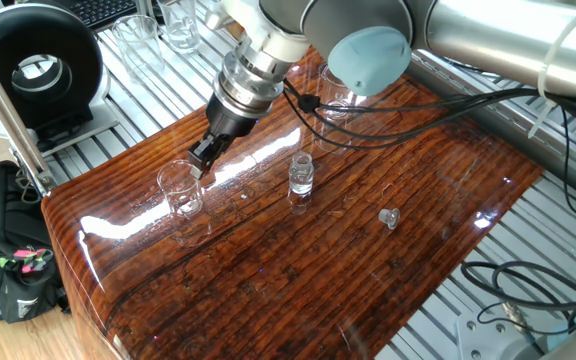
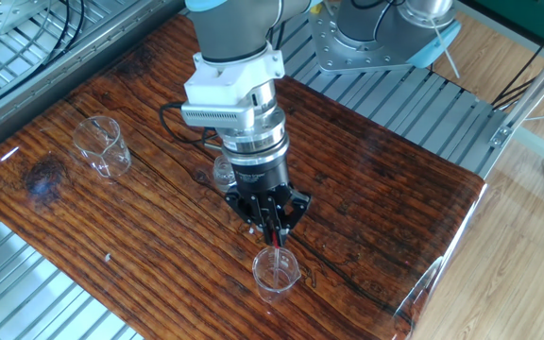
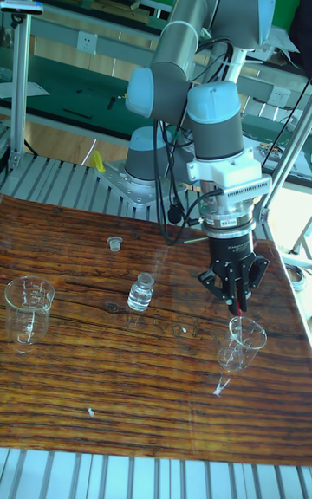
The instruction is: Transfer liquid using a dropper
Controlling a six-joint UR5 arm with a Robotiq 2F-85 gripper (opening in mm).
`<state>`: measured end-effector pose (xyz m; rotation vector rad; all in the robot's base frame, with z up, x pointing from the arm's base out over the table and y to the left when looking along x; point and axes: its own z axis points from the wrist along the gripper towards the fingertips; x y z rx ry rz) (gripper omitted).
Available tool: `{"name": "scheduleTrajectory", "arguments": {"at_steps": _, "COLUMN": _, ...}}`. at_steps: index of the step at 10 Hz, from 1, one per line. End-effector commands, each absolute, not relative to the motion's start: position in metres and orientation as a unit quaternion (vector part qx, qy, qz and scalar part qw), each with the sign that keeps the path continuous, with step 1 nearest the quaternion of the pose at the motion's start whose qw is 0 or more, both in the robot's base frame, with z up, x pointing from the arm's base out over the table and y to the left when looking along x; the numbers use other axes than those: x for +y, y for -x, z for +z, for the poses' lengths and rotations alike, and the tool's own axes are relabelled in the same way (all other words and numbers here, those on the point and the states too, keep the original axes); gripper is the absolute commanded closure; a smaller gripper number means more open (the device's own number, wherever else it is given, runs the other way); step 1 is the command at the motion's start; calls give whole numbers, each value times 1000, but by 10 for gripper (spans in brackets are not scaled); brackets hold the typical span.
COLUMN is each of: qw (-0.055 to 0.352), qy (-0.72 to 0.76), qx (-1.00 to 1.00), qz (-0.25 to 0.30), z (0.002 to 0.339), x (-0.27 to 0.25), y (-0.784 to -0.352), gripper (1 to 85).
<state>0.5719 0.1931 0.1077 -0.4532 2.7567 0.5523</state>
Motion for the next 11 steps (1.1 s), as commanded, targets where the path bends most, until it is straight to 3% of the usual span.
{"name": "scheduleTrajectory", "arguments": {"at_steps": 1, "qw": 148, "qy": 151, "qx": 958, "qz": 196, "z": 112, "x": 195, "y": -574, "gripper": 637}}
{"name": "scheduleTrajectory", "arguments": {"at_steps": 11, "qw": 134, "qy": 137, "qx": 963, "qz": 187, "z": 128, "x": 210, "y": -577, "gripper": 657}}
